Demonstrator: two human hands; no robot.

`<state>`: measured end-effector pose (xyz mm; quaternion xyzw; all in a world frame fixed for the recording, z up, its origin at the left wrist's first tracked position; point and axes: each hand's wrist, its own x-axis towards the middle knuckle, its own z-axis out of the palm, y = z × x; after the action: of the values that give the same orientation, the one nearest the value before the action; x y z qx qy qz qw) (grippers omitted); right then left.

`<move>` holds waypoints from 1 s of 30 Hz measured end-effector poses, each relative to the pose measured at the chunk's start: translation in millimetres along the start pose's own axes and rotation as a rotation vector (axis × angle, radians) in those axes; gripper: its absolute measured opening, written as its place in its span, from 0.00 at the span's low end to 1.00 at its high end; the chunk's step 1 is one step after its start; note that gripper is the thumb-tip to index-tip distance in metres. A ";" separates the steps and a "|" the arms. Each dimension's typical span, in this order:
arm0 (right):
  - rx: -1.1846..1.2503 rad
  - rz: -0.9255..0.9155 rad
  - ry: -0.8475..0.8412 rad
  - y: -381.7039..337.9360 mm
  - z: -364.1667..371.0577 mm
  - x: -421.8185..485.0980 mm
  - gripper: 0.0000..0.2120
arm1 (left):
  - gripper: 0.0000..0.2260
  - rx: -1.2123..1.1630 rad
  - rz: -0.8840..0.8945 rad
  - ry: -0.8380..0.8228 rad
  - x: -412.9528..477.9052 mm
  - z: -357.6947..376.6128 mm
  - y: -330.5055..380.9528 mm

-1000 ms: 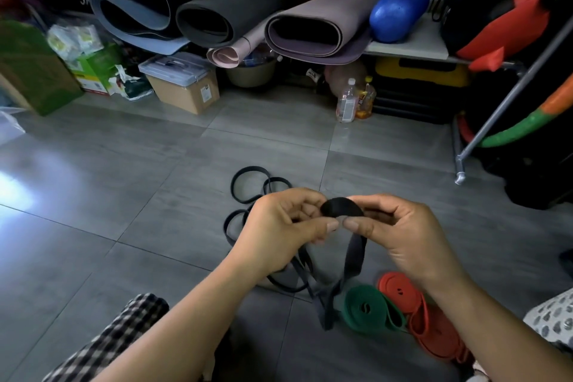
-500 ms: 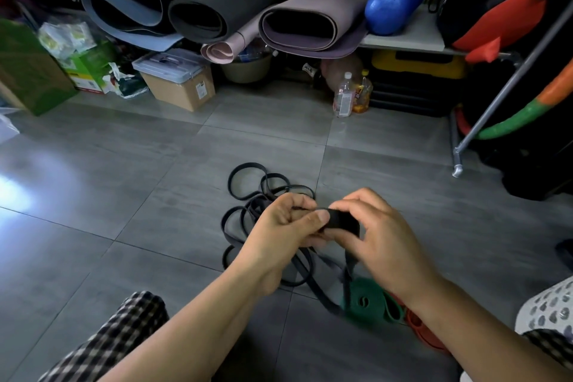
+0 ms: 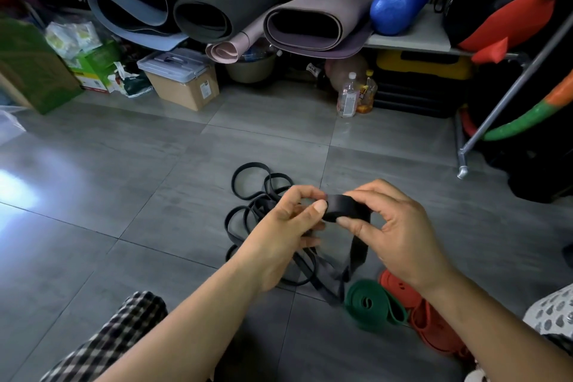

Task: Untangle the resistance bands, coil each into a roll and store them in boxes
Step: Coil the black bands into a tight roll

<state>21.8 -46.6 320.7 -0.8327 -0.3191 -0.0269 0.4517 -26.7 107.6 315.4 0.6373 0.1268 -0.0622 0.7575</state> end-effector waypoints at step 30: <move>0.275 0.046 -0.008 -3.0 -15.9 3.2 0.14 | 0.07 -0.159 0.302 -0.018 -8.8 16.7 5.1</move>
<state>26.6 -56.0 333.4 -0.7701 -0.3025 0.0307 0.5608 -32.0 91.6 325.2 0.5864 0.0273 0.0566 0.8076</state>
